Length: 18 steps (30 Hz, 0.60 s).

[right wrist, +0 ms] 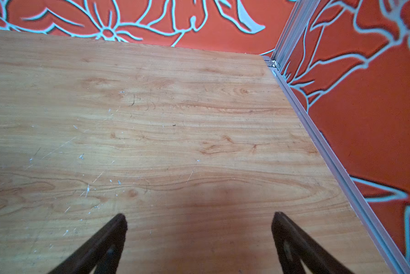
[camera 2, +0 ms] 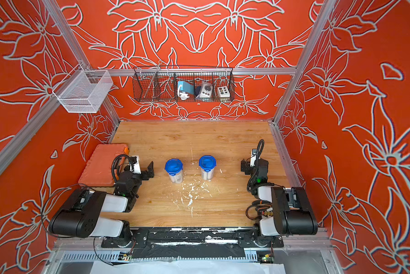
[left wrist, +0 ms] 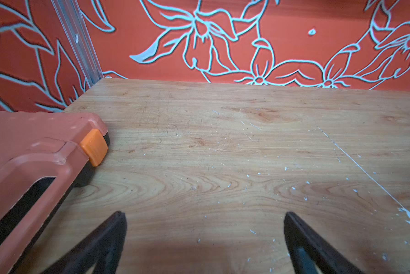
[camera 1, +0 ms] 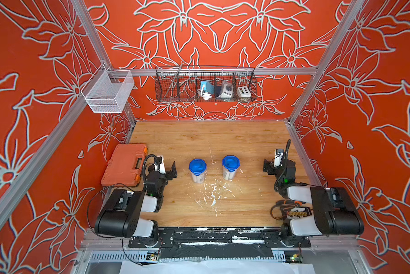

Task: Take out toiletry kits
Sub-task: Unfasten the latch on the container.

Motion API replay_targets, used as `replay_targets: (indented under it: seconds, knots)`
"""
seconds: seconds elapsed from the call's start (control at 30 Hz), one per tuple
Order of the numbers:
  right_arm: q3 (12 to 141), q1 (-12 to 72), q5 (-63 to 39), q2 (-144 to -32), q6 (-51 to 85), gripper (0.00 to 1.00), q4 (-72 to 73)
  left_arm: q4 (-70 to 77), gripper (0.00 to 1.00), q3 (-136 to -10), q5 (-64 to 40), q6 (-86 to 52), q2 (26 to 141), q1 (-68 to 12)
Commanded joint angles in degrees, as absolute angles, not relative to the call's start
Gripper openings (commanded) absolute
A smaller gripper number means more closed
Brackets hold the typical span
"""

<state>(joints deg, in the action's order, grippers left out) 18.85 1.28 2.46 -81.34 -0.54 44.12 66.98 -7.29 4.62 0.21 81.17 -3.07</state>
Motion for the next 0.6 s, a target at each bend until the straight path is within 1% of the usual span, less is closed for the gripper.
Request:
replay_targets:
  seconds: [0.0,0.57]
  knots:
    - [19.05,1.38,1.85,-80.94,-1.14,0.97,44.65,69.61,0.99,-6.90,5.89,1.30,80.67,-4.01]
    - [19.01,1.33,1.85,-80.95,-1.08,0.97,44.65,69.08,0.99,-7.16,5.71,1.14,80.75,-3.95]
